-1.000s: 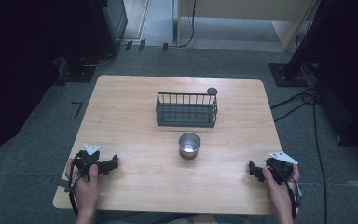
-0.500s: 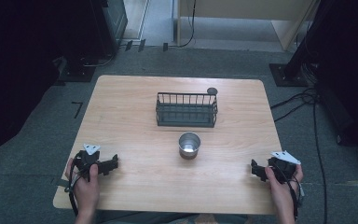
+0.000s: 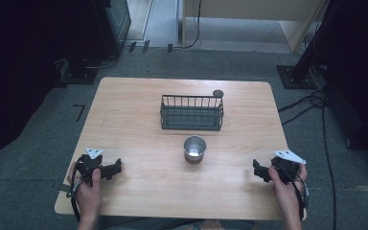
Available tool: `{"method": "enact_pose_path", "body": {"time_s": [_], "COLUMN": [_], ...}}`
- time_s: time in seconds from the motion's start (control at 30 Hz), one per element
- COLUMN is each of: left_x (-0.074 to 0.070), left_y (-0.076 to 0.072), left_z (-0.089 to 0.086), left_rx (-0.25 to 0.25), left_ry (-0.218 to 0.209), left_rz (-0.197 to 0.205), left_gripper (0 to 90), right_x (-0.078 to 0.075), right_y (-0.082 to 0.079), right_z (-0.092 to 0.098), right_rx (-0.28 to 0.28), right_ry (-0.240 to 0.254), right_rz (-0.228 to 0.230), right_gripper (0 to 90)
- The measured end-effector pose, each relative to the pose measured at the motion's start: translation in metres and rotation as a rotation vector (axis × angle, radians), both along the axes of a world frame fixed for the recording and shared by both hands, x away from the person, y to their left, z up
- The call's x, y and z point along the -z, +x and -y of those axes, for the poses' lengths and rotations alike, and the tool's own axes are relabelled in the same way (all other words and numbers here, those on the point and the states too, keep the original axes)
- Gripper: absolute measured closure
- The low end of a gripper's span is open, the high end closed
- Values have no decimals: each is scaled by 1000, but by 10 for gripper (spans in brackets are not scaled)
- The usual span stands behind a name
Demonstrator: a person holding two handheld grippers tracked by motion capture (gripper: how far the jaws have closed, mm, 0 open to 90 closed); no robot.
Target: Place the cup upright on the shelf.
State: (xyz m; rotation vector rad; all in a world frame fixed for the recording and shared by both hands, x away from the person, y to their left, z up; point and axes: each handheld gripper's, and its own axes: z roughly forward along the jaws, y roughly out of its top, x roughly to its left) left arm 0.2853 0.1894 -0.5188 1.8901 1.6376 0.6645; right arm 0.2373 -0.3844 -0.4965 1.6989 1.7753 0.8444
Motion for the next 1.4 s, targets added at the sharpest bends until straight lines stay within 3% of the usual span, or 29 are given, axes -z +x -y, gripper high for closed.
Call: {"method": "enact_pose_path", "body": {"time_s": [0.47, 0.77, 1.03, 1.4], "left_x": [0, 0, 0, 0], "left_y": [0, 0, 0, 0], "left_z": [0, 0, 0, 0], "left_rx": [0, 0, -1, 0], "left_ry": [-1, -1, -1, -1], "left_rz": [0, 0, 0, 0], "left_gripper": [0, 0, 0, 0], "right_x": [-16, -17, -17, -19], "right_y": [16, 21, 26, 25], "right_z": [-39, -58, -86, -110], "right_rx": [-91, -119, -176, -232], "right_ry": [18, 40, 58, 70], "right_rz": [34, 37, 34, 38], "right_gripper": [0, 0, 0, 0]}}
